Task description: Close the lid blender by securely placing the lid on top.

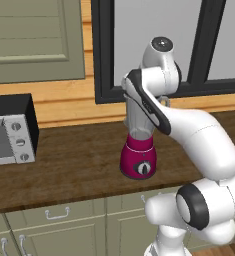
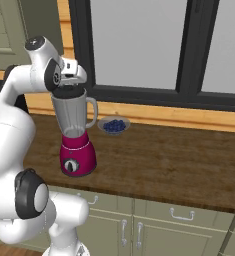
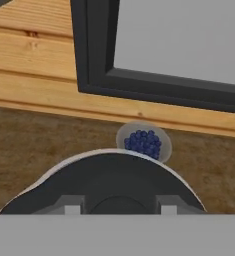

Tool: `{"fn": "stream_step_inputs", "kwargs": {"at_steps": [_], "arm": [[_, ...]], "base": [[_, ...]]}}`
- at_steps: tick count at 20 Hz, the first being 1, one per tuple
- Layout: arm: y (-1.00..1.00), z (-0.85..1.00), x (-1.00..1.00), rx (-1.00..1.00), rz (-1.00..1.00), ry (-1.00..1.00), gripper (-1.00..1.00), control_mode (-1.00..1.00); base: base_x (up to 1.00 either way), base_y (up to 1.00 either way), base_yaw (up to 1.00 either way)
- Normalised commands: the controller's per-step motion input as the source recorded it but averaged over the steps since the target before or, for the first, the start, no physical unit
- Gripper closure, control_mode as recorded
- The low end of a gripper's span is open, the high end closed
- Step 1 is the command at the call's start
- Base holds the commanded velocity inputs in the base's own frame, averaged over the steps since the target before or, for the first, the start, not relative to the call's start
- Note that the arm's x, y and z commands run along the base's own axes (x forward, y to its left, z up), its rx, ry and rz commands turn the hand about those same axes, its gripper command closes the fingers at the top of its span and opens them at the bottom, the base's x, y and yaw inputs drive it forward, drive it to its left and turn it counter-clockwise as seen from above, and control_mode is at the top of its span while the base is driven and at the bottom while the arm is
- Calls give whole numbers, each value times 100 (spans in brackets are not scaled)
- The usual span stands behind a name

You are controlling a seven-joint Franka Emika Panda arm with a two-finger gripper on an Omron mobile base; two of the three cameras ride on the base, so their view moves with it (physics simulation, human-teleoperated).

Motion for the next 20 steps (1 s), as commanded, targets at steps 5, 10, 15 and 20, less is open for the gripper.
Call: {"fn": "stream_step_inputs", "kwargs": {"at_steps": [5, 10, 15, 20], "arm": [[0, -8, 6, 0, 0, 0, 100, -100], [0, -1, 18, 0, 0, -4, 100, -100], [0, -9, 13, 0, 0, -3, 100, -100], [-1, -33, 0, 0, 0, -6, 100, -100]], "base": [[0, 0, 0], [0, 0, 0], [0, 0, 0], [0, 0, 0]]}}
